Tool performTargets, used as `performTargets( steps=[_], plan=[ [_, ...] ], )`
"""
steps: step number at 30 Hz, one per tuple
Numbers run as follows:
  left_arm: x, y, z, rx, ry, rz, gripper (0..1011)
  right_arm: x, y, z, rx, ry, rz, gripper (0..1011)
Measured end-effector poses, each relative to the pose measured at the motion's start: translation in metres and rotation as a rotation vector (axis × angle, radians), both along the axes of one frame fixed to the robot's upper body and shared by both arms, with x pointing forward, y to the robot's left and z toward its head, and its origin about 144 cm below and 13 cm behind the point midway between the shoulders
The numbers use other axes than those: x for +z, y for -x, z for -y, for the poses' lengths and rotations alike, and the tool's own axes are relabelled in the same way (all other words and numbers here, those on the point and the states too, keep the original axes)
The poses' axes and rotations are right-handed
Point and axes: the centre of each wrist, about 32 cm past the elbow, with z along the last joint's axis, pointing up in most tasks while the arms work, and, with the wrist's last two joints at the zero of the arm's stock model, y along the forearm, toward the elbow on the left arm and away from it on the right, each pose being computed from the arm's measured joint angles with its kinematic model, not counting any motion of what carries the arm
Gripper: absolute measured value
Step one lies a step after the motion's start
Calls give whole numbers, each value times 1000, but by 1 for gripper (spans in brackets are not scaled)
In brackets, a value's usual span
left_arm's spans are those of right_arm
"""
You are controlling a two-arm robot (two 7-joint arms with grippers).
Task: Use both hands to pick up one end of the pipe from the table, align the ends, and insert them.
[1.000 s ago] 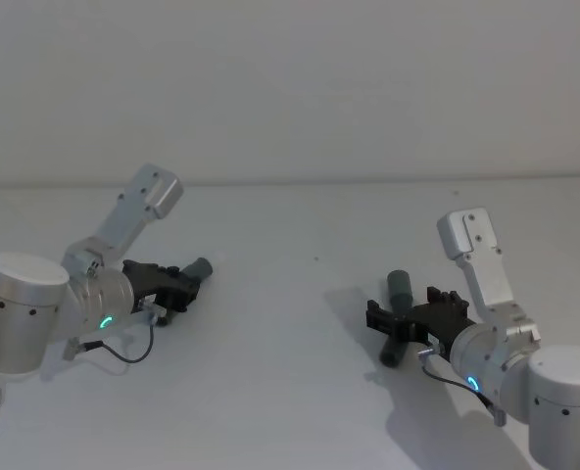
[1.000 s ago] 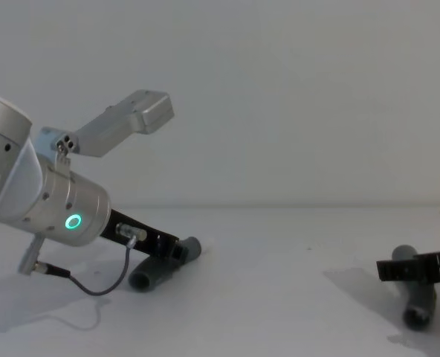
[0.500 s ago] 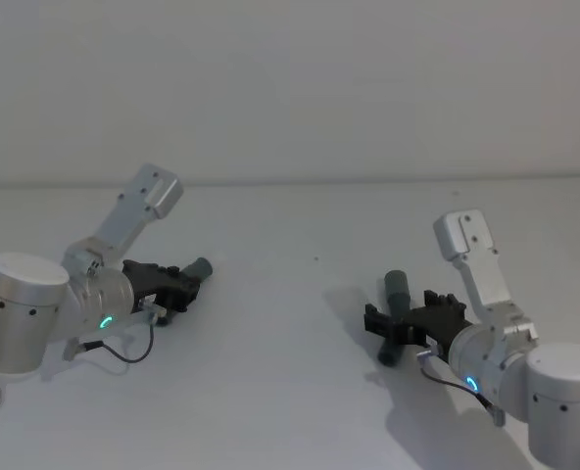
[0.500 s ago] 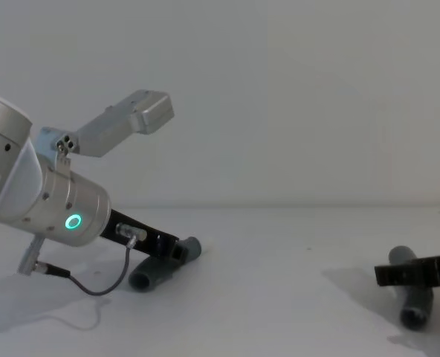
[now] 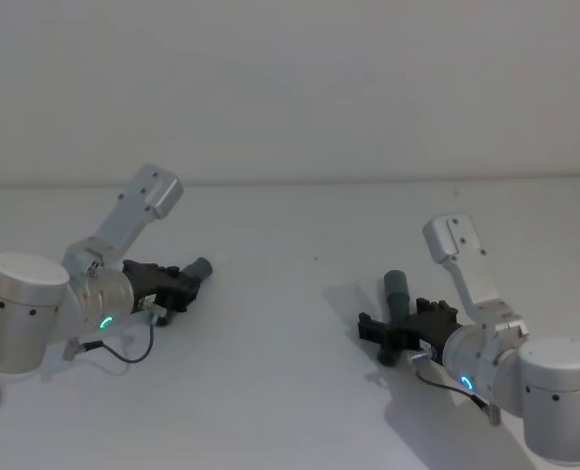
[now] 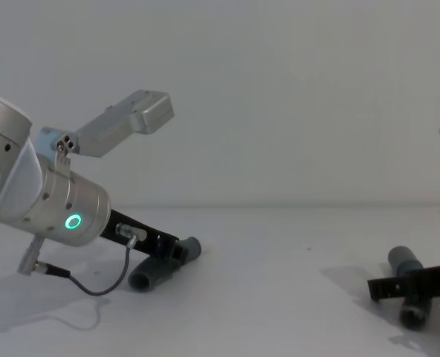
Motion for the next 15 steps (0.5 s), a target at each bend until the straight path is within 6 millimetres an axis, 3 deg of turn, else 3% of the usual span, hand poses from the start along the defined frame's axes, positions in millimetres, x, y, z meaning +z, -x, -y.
performTargets(
  steps=[5,15],
  plan=[
    [0,0,0,0,0,0,304,0,-2,0,4,1,-6,946],
    [0,0,0,0,0,0,304,0,-4,0,9,3,-14,669]
  ],
)
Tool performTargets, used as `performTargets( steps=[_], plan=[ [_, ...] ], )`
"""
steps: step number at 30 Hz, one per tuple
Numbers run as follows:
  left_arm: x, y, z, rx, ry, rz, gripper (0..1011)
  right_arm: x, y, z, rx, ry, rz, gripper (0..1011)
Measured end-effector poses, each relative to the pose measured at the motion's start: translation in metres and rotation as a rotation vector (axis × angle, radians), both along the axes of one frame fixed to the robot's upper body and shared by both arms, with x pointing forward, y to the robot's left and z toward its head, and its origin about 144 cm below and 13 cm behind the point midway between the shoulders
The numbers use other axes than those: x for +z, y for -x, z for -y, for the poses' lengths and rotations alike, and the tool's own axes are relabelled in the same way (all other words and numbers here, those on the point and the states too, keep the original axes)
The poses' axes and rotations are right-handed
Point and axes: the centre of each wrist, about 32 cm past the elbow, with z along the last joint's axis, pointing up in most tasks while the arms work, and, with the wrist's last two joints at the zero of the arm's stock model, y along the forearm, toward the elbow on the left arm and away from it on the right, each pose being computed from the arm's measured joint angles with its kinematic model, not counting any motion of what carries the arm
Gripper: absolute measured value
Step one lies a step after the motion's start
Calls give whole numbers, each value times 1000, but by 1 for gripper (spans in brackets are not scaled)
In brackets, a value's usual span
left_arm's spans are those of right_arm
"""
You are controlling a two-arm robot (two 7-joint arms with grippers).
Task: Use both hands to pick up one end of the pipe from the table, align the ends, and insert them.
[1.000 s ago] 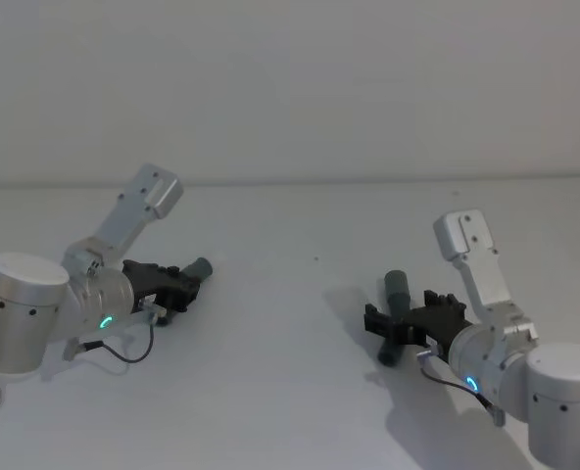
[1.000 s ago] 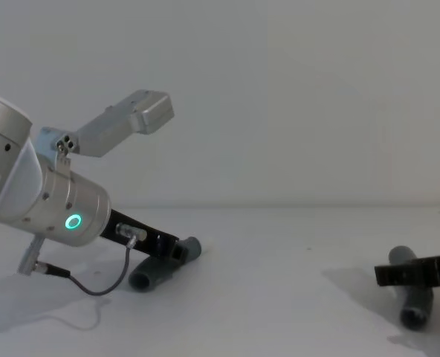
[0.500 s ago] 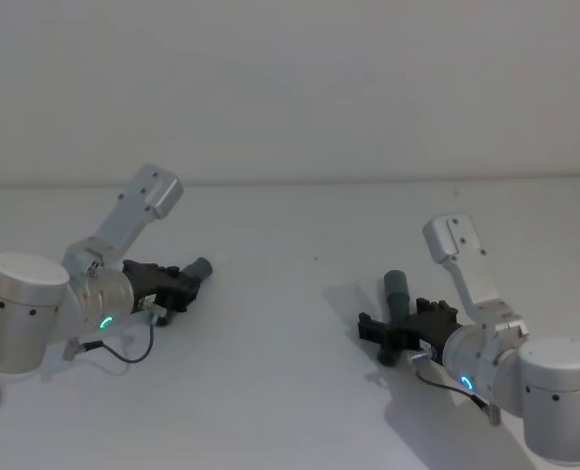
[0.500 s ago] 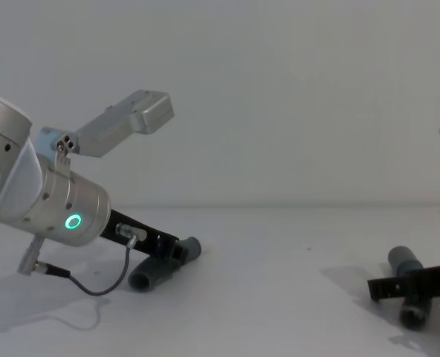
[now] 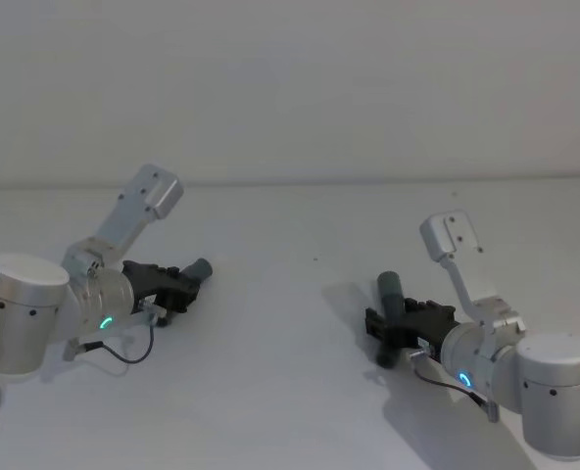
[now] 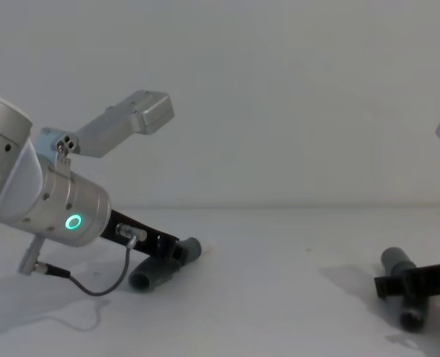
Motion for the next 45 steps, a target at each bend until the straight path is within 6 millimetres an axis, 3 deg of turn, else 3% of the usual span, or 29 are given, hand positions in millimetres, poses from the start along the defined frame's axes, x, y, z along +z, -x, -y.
performTargets(
  steps=[13,45],
  plan=[
    [0,0,0,0,0,0,304,0,-1,0,5,1,-8,266],
    [0,0,0,0,0,0,304,-1,-1,0,5,3,-14,246]
  ],
)
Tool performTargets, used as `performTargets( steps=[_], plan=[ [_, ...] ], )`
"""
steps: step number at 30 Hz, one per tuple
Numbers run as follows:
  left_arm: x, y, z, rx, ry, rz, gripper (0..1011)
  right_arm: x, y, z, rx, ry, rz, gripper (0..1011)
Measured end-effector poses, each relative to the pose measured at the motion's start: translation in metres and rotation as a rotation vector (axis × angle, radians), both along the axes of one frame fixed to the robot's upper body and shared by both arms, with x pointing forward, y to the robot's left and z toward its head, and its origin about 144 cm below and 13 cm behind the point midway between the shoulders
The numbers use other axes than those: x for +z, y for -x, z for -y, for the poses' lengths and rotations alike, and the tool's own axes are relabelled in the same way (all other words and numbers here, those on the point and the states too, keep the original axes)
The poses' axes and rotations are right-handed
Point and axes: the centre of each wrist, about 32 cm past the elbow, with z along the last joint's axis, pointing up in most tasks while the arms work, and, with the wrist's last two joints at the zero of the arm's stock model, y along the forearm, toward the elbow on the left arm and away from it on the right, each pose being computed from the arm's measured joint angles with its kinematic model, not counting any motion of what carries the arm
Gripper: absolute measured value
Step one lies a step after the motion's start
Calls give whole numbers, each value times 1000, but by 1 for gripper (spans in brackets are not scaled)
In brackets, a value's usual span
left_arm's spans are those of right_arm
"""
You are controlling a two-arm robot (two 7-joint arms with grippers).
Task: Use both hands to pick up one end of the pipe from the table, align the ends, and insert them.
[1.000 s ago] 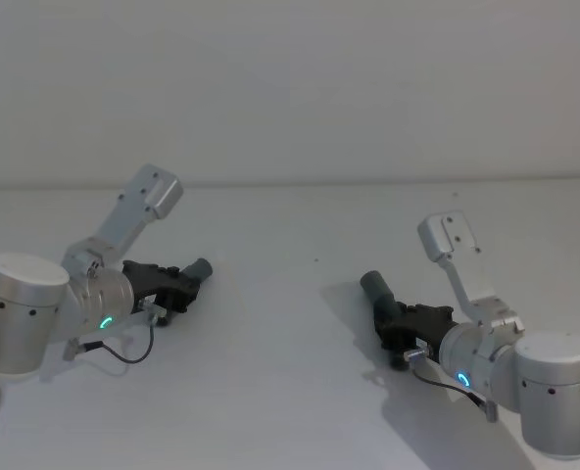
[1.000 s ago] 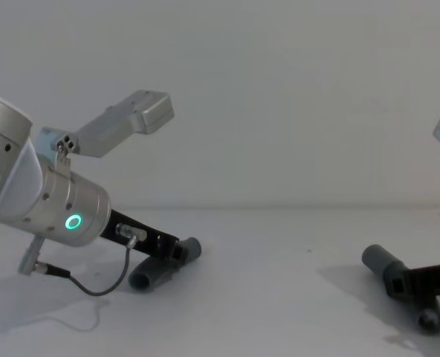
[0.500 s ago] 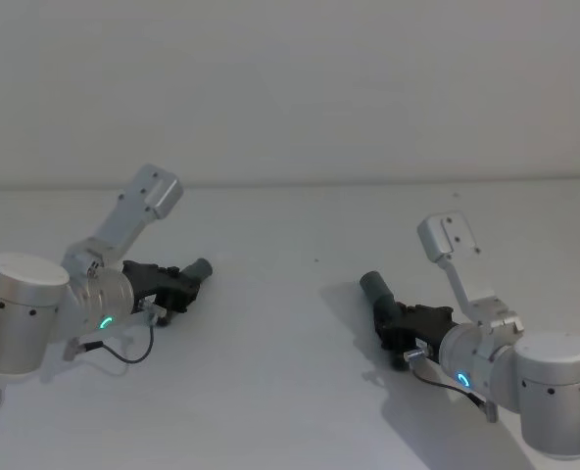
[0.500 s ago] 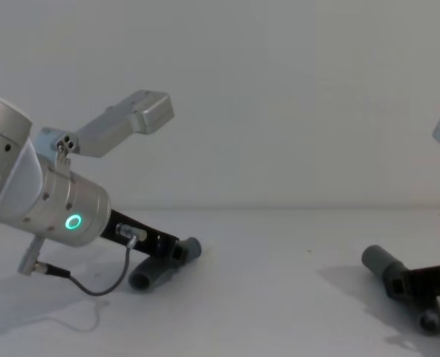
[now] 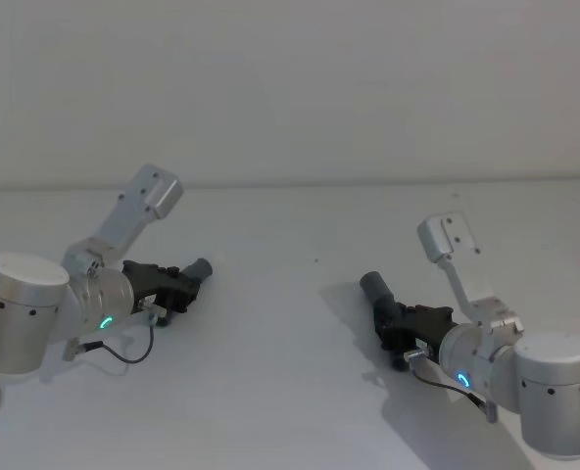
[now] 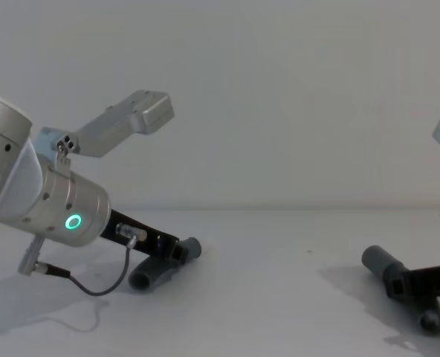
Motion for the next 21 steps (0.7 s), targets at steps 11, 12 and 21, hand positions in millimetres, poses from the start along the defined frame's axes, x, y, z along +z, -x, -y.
performTargets(
  steps=[11,12,21],
  plan=[
    [0,0,0,0,0,0,304,0,0,0,0,0,-1,248],
    [0,0,0,0,0,0,304,0,0,0,0,0,-1,248],
    [0,0,0,0,0,0,304,0,0,0,0,0,-1,246]
  ],
)
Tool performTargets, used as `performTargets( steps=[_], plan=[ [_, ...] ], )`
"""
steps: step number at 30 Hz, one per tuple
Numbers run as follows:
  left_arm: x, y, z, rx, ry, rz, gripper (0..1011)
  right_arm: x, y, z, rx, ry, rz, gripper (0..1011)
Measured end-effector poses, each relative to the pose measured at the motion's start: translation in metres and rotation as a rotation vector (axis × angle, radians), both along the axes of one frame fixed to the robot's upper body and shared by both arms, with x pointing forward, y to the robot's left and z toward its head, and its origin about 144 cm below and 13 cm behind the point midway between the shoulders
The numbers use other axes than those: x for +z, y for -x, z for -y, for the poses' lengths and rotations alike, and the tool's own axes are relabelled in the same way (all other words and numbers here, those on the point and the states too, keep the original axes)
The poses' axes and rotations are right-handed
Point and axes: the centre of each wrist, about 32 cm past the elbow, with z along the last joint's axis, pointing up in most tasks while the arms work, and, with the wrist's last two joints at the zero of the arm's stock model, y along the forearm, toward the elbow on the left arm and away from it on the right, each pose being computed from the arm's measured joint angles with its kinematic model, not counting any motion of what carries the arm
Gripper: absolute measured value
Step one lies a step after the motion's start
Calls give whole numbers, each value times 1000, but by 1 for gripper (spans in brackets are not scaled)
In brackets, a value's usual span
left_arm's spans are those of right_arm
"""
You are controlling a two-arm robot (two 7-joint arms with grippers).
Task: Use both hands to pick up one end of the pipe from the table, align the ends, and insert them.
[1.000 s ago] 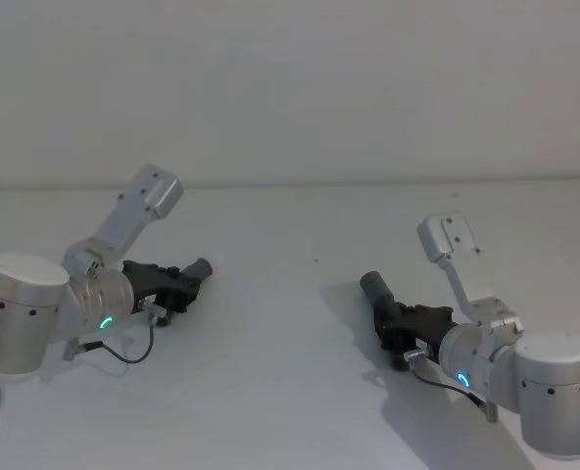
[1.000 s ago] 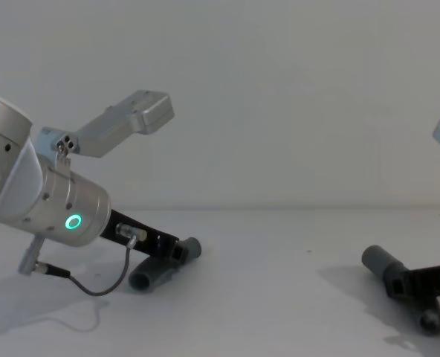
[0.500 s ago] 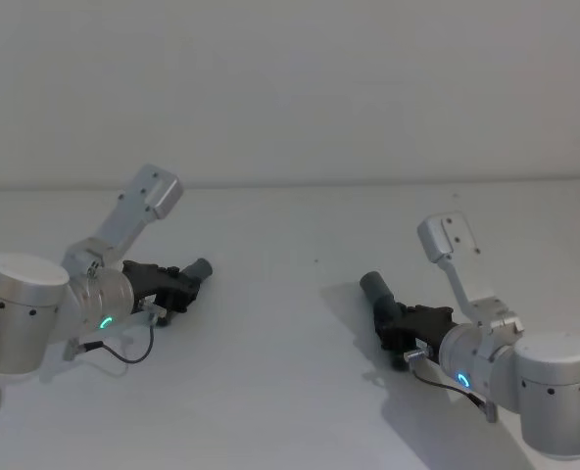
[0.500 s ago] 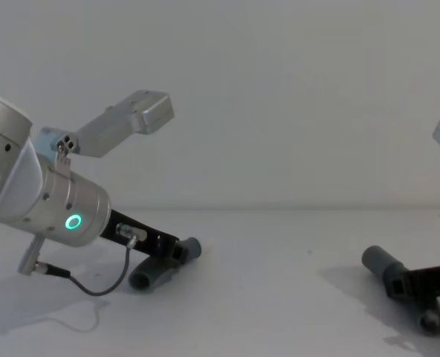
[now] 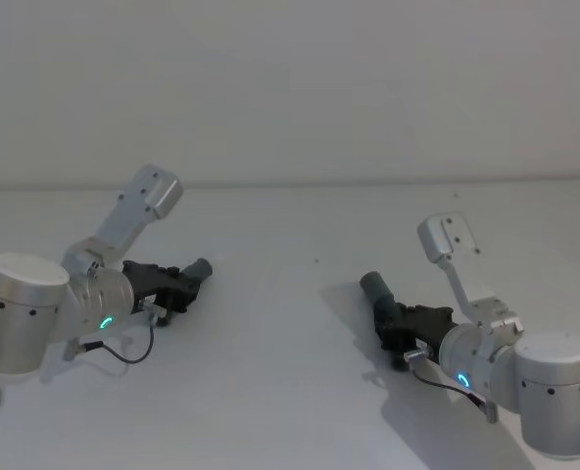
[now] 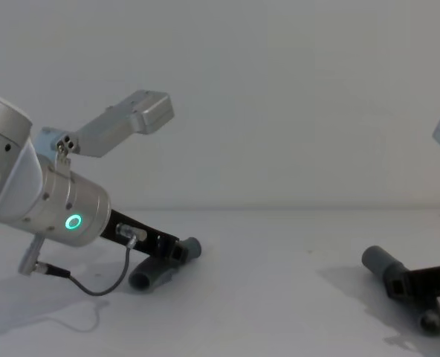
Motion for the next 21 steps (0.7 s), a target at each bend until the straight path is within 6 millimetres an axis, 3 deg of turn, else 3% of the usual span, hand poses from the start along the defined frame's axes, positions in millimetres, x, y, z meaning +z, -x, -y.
performTargets(
  steps=[21],
  plan=[
    [0,0,0,0,0,0,304,0,0,0,0,0,0,246]
  ],
)
